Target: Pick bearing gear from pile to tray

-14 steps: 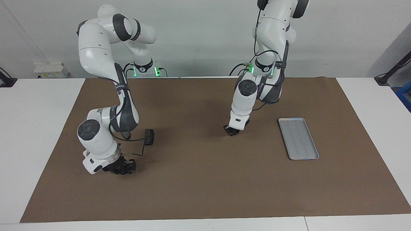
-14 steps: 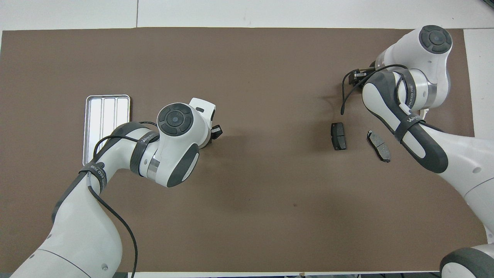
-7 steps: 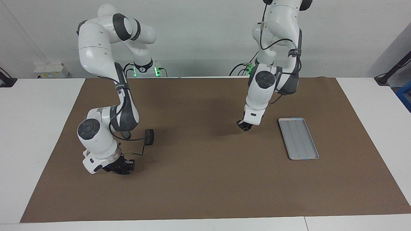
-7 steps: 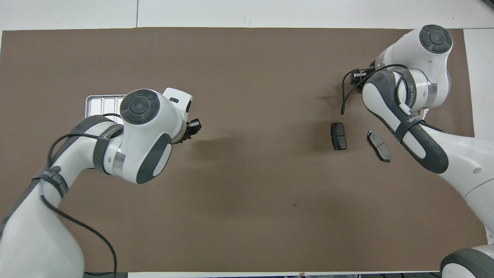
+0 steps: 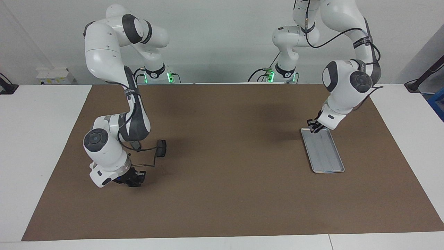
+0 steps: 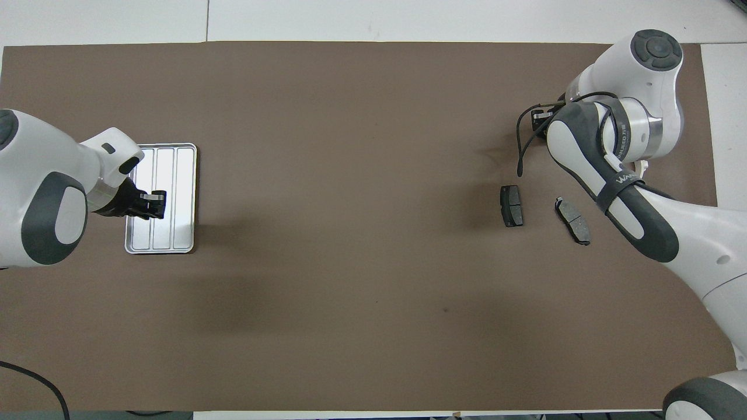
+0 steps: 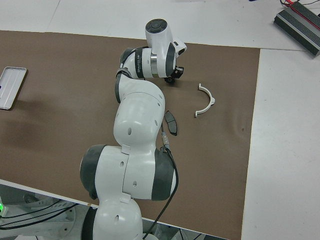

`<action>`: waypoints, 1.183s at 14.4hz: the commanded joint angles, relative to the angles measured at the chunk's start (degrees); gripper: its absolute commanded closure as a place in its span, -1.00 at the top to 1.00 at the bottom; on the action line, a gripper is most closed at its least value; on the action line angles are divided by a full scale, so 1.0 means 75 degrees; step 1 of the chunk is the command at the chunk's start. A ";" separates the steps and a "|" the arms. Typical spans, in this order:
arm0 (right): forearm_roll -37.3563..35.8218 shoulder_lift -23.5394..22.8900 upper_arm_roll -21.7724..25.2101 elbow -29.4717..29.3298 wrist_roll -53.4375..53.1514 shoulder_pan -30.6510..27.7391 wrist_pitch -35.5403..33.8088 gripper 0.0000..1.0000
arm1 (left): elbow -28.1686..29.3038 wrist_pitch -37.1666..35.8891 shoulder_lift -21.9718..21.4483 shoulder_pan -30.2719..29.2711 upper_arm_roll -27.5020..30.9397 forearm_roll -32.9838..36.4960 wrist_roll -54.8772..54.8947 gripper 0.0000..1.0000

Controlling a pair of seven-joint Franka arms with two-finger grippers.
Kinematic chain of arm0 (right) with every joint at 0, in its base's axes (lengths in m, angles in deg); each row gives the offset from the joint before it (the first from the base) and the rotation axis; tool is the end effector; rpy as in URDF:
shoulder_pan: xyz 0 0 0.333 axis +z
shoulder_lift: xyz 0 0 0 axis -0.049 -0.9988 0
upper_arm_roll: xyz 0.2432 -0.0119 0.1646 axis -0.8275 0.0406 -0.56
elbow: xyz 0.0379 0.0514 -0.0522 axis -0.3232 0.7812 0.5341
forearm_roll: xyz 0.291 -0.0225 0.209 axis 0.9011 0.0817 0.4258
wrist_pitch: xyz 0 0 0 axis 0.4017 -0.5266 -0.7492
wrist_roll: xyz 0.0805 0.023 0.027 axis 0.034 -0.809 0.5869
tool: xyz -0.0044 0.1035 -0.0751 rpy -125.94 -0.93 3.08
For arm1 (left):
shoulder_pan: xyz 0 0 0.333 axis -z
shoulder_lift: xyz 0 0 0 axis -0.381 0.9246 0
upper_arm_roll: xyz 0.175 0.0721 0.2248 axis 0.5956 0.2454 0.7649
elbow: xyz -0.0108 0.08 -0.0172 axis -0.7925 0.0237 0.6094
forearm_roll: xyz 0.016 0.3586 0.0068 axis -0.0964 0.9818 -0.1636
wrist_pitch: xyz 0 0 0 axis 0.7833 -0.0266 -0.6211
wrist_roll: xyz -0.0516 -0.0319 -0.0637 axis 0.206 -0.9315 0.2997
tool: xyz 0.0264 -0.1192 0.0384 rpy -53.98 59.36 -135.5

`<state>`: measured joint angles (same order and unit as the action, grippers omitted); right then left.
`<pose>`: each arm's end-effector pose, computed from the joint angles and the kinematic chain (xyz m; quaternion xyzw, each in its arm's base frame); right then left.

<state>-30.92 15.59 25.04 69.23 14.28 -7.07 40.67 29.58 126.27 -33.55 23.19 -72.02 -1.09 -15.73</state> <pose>0.6792 0.0166 0.2750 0.9999 0.0038 -0.0093 0.0015 0.5255 -0.0160 0.3580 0.9981 -0.0078 -0.0606 0.0014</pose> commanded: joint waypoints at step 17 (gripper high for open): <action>0.0545 0.0740 -0.0551 -0.2364 -0.7516 0.3894 -0.3352 -1.00 | 0.1344 0.1819 0.0063 -0.0364 -0.0077 -0.0088 0.0504 0.34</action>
<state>-28.38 21.64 22.54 52.49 -33.29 20.70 13.54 41.60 142.12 -33.43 21.26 -72.24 -1.09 -12.93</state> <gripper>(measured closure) 0.643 0.524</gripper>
